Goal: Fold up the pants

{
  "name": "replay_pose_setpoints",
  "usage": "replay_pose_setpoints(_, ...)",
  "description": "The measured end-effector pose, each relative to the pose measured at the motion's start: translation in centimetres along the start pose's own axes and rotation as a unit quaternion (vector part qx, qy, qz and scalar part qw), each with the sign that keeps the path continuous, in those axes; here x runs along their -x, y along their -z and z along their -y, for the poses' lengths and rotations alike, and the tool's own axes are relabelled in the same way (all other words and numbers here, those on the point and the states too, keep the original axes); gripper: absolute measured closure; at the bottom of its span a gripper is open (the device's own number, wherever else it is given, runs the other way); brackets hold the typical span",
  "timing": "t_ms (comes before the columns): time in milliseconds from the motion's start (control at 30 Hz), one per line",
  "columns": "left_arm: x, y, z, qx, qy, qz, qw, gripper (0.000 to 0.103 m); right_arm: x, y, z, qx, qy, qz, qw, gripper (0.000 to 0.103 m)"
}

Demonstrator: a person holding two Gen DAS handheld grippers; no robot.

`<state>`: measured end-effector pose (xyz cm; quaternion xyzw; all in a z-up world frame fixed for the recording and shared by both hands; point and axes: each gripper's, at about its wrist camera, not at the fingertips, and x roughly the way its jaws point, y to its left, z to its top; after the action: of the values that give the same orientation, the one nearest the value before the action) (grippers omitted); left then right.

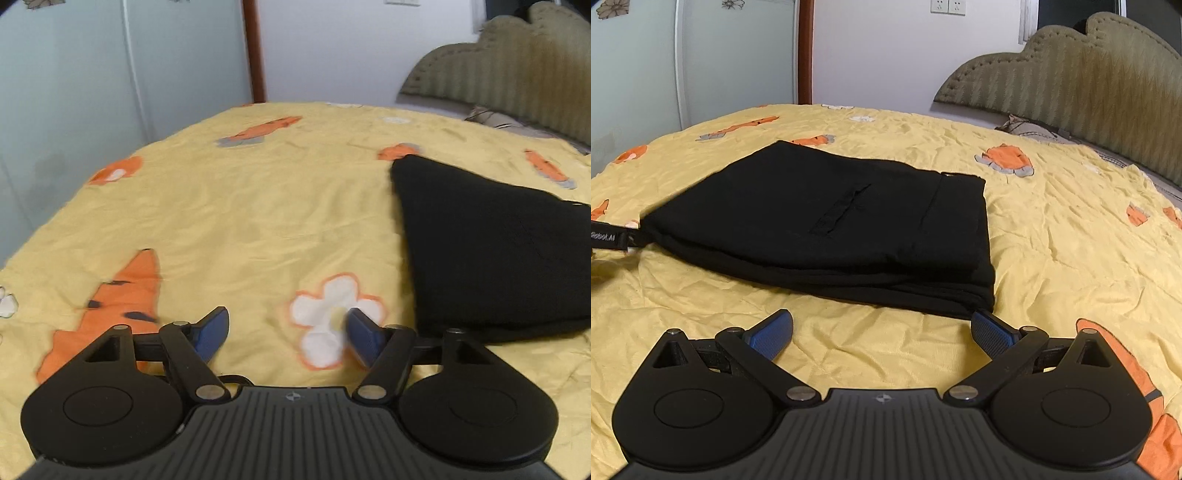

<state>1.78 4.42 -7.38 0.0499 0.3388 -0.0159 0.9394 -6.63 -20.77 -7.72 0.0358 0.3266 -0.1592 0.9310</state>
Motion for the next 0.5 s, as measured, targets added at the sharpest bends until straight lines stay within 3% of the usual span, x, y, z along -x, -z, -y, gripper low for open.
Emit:
replay_pose_setpoints(100,1.6,-0.5,-1.4,0.034,0.059,0.003,0.9977,0.027,0.3,-0.1,-0.1,0.004,-0.002,0.006,1.0,0.0)
replay_pose_setpoints(133,2.2,-0.7,-1.3,0.032,0.081,0.001,0.9962,0.02,0.5,-0.2,-0.1,0.006,-0.001,0.009,1.0,0.0)
replay_pose_setpoints(233,3.6,-0.7,0.2,0.009,0.14,0.003,0.9901,0.009,1.0,-0.3,-0.4,0.013,0.003,0.014,1.0,0.0)
replay_pose_setpoints(300,4.2,-0.4,2.0,-0.016,0.167,0.0,0.9859,0.009,1.2,-0.3,-0.5,0.016,0.01,0.014,1.0,0.0)
replay_pose_setpoints(500,3.7,0.7,6.4,-0.059,0.167,-0.018,0.9841,0.009,1.7,-0.1,-0.5,0.014,0.037,0.011,0.999,0.0)
